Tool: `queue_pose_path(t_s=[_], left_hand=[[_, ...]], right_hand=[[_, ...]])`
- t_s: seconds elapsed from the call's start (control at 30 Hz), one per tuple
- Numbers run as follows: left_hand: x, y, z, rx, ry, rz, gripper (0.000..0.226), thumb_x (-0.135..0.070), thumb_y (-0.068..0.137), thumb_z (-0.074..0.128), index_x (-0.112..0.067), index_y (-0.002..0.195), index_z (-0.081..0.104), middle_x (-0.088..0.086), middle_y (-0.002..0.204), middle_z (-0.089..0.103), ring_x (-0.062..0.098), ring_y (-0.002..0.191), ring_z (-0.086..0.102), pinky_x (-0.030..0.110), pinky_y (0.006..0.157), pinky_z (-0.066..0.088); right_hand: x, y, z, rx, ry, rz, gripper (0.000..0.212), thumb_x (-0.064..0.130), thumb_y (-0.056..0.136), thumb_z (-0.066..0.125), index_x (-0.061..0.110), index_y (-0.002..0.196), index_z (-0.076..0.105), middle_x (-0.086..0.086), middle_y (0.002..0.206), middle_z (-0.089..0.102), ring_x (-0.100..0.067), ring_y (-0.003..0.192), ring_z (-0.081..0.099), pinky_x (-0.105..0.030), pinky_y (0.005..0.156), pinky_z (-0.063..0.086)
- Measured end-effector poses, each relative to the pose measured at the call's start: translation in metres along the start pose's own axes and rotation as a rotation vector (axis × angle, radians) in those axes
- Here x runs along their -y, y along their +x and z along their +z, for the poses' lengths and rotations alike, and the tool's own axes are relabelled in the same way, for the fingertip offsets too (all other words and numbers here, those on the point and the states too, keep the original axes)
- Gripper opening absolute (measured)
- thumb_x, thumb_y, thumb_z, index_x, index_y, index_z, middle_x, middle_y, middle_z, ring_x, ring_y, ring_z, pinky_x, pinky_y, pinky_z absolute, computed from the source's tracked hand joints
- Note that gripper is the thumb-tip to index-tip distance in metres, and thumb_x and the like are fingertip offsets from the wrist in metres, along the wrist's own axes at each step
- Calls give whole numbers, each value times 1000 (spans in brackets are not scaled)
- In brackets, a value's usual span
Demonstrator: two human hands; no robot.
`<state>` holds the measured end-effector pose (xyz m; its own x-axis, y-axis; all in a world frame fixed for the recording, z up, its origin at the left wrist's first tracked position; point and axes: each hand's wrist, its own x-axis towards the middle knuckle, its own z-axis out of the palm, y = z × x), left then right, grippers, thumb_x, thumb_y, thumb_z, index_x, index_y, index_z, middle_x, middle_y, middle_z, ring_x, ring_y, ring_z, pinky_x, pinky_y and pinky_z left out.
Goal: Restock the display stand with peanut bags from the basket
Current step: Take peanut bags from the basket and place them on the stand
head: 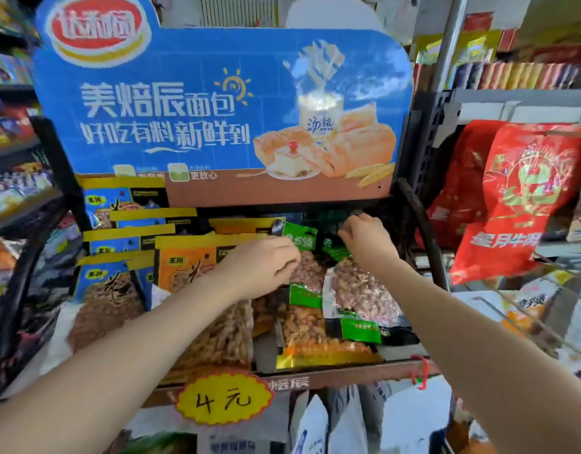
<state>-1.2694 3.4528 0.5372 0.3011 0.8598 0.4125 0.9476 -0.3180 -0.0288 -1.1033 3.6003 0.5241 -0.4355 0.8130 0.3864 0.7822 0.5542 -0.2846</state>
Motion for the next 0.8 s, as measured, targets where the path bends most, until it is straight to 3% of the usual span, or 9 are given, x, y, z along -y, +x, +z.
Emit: queue_pose_path(t_s=[0.13,0.23,0.37,0.43,0.53,0.67,0.8], left_hand=[[-33,-22,-6,-18,-84,45,23,-23,95,44,-14,103,63,2,108,62,19,97,58,35,72,52],[-67,-34,-1,-74,-183,157,31,-30,90,39,-14,92,65,3,93,66,23,84,62,34,61,53],[-130,-50,22,-23,-336,343,33,-29,88,35,-13,85,64,4,83,64,19,75,58,34,56,50],[-167,-60,41,22,-408,412,37,-29,89,34,-9,82,64,6,77,63,14,67,52,29,54,44],[-225,-80,84,212,-503,437,33,-31,91,36,-13,96,63,5,88,66,21,72,58,37,59,49],[-304,-104,145,546,-421,532,20,-28,93,43,-19,104,58,3,105,65,27,94,60,38,73,50],[-386,-121,202,760,-354,642,21,-29,91,43,-20,104,57,9,109,65,32,100,59,40,76,51]], right_hand=[[4,-62,-22,-29,106,-48,24,23,95,46,4,102,58,-17,107,56,-34,103,51,-39,82,45],[-4,-129,-39,-111,156,-107,21,19,92,50,1,97,60,-16,97,61,-34,93,56,-43,80,47],[-21,-236,-50,-187,123,68,21,24,90,49,7,91,61,1,74,53,-22,68,47,-32,59,38],[-39,-290,-49,-141,83,194,25,29,87,46,8,90,60,-6,74,61,-29,68,54,-32,57,39],[-77,-375,-39,66,11,418,16,30,91,46,17,90,56,-13,85,66,-34,80,62,-43,65,51],[-120,-485,-25,299,-3,691,16,27,91,46,18,91,58,-8,98,67,-30,93,62,-39,73,49],[-165,-582,-20,371,85,963,16,26,89,46,14,88,57,-15,95,67,-34,90,63,-37,71,48]])
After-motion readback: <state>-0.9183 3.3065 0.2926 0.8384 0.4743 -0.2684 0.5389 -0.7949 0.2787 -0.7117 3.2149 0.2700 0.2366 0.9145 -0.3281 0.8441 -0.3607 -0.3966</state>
